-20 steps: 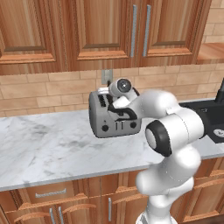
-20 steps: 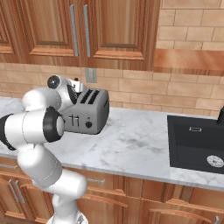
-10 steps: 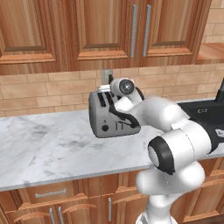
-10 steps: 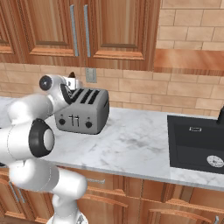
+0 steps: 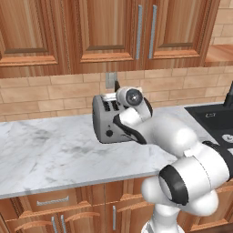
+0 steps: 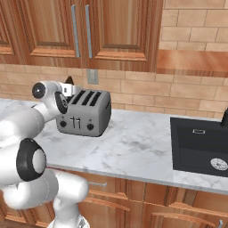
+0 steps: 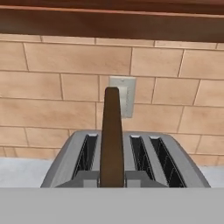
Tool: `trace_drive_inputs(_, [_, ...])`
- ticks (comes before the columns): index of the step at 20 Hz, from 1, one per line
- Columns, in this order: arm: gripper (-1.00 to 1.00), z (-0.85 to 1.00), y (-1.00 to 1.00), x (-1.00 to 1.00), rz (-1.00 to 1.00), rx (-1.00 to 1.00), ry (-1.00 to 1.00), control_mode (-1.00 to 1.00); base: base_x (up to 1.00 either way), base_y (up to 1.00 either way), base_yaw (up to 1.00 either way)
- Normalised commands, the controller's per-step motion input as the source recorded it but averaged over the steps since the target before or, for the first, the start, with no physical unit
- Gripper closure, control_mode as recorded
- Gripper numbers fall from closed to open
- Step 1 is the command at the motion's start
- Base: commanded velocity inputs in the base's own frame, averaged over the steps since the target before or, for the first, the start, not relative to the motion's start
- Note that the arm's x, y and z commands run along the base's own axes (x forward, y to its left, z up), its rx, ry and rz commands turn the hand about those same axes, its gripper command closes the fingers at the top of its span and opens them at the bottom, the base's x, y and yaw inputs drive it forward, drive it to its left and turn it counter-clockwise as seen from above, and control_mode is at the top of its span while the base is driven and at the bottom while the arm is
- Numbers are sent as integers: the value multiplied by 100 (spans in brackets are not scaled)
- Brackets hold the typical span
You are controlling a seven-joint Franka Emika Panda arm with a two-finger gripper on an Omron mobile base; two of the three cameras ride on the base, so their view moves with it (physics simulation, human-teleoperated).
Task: Start the toaster. Once the lever pops up, take the bread to the plate on the dining counter.
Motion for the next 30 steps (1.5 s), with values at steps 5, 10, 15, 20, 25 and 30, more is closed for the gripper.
trace_drive_inputs(5, [100,27,-13,-63,0,-2,7,-100,0,0,0])
trace_drive_inputs(10, [100,17,-28,-65,0,-1,11,-100,0,0,0])
trace_drive_inputs(15, [100,1,-50,-72,0,-1,6,-100,0,0,0])
trace_drive_inputs(20, [100,2,-48,-72,-1,0,5,-100,0,0,0])
trace_drive_inputs(25, [100,4,-45,-71,-7,0,8,-100,0,0,0])
trace_drive_inputs(30, [100,4,-33,-64,-6,0,4,-100,0,0,0])
